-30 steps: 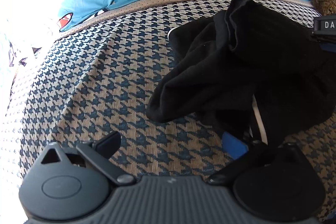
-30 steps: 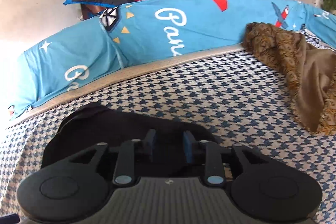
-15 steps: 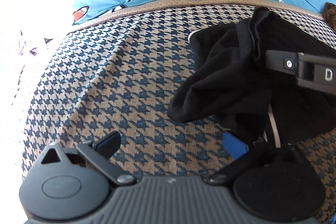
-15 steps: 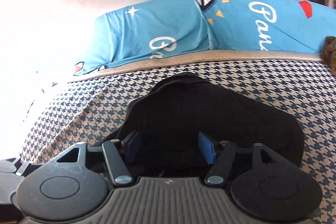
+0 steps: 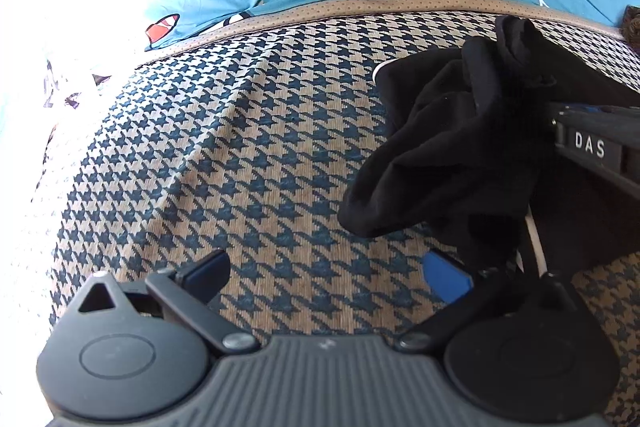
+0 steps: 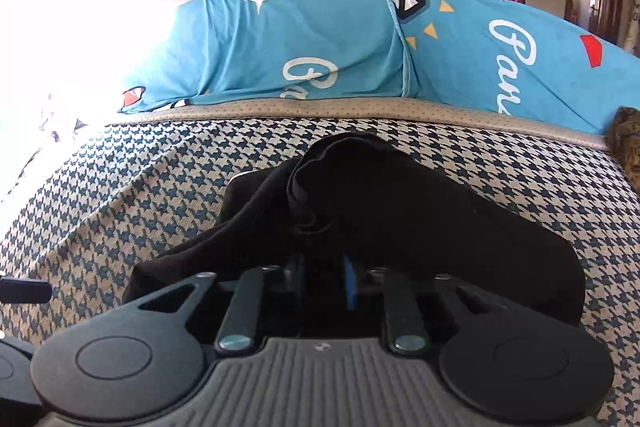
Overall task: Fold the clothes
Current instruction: 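Hold the trousers raised in the right gripper beside the open left gripper, then lower the black trousers onto the bed and open the right gripper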
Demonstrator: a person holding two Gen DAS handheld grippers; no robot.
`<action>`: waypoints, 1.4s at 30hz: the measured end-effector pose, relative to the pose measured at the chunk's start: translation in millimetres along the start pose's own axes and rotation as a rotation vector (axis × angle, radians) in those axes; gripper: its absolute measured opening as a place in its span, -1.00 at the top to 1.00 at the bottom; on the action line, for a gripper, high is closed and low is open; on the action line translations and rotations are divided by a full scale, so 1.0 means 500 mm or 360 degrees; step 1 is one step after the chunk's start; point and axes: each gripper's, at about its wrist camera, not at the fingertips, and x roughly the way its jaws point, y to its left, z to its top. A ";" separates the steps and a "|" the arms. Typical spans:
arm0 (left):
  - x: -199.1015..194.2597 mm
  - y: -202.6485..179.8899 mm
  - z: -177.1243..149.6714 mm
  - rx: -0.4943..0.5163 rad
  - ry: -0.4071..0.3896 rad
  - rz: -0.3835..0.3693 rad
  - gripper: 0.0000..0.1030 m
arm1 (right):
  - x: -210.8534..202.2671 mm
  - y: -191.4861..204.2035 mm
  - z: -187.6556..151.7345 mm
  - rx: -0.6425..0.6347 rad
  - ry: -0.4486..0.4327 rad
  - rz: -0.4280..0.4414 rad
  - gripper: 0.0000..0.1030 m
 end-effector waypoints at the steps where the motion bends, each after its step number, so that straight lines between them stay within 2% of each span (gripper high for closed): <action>1: -0.001 0.000 0.000 -0.0001 0.0000 -0.0019 -1.00 | -0.002 -0.003 0.002 0.0018 -0.0018 -0.0013 0.79; 6: -0.011 -0.019 0.000 0.0056 -0.0011 -0.0120 -1.00 | -0.029 -0.030 0.022 0.0110 -0.0189 -0.0172 0.83; 9: -0.014 -0.038 -0.003 0.0111 -0.0011 -0.0149 -1.00 | -0.037 -0.047 0.028 0.0128 -0.0244 -0.0359 0.83; 11: -0.015 -0.047 -0.006 0.0133 -0.0004 -0.0167 -1.00 | -0.039 -0.065 0.030 0.0160 -0.0246 -0.0497 0.83; 14: -0.018 -0.060 -0.010 0.0164 -0.0001 -0.0193 -1.00 | -0.036 -0.100 0.029 0.0257 -0.0180 -0.0578 0.83; 17: -0.022 -0.072 -0.015 0.0194 -0.0008 -0.0210 -1.00 | -0.040 -0.117 0.025 0.0295 -0.0135 -0.0595 0.73; 21: -0.025 -0.089 -0.020 0.0227 -0.0022 -0.0218 -1.00 | -0.050 -0.130 0.021 0.0308 -0.0116 -0.0507 0.19; 22: -0.027 -0.094 -0.021 0.0237 -0.0026 -0.0218 -1.00 | -0.053 -0.132 0.020 0.0314 -0.0108 -0.0474 0.14; 26: -0.032 -0.112 -0.025 0.0273 -0.0039 -0.0231 -1.00 | -0.048 -0.137 0.012 0.0352 -0.0028 -0.0376 0.10; 30: -0.035 -0.130 -0.028 0.0298 -0.0037 -0.0259 -1.00 | -0.053 -0.146 0.008 0.0376 0.0002 -0.0380 0.05; 42: -0.056 -0.184 -0.041 0.0376 -0.0045 -0.0414 -1.00 | -0.070 -0.164 -0.002 0.0265 0.0043 -0.0515 -0.09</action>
